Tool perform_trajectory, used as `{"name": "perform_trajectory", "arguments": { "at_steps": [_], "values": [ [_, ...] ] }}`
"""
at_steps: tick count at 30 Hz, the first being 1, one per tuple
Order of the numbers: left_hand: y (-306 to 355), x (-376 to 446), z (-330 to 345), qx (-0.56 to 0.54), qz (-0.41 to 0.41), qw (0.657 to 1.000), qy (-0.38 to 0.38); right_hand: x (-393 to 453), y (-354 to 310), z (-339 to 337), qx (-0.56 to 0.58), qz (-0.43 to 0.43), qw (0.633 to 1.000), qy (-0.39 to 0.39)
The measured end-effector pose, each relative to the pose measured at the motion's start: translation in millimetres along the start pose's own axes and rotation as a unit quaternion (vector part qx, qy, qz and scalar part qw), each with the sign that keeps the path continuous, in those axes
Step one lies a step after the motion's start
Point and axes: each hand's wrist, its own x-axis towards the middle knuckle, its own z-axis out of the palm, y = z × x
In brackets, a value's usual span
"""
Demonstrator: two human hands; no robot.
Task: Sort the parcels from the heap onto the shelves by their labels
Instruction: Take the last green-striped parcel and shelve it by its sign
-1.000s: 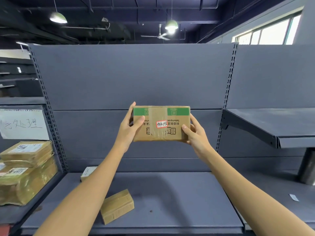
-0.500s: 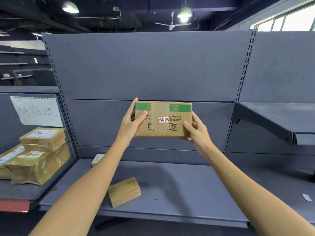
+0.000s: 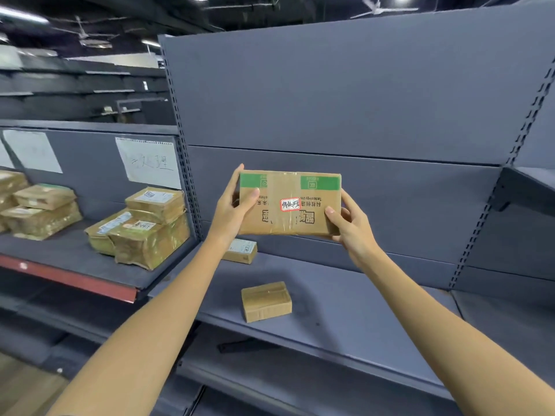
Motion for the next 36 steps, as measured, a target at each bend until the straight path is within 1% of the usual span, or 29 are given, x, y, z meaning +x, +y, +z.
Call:
{"name": "perform_trajectory", "arguments": {
  "at_steps": [6, 11, 13, 20, 24, 31, 36],
  "values": [
    [-7, -28, -57, 0.020, -0.027, 0.997, 0.063, 2, 17, 55, 0.002, 0.010, 0.998, -0.055],
    [-9, -54, -120, 0.036, -0.057, 0.993, 0.097, -2, 24, 113, 0.009, 0.011, 0.995, -0.104],
    [-9, -63, -147, 0.027, -0.056, 0.992, 0.109, -2, 26, 142, 0.014, 0.009, 0.992, -0.122],
    [-14, -87, -264, 0.030, -0.050, 0.985, 0.164, -4, 36, 263, 0.032, 0.008, 0.981, -0.189],
    [-21, -106, -334, 0.035, -0.046, 0.976, 0.209, -5, 47, 340, 0.034, 0.006, 0.973, -0.227],
    [-41, -137, -437, 0.012, -0.055, 0.953, 0.298, -18, 71, 464, 0.040, 0.009, 0.960, -0.278],
    [-72, -141, -499, -0.008, -0.086, 0.933, 0.349, -17, 101, 534, 0.042, 0.037, 0.954, -0.295]
  ]
}}
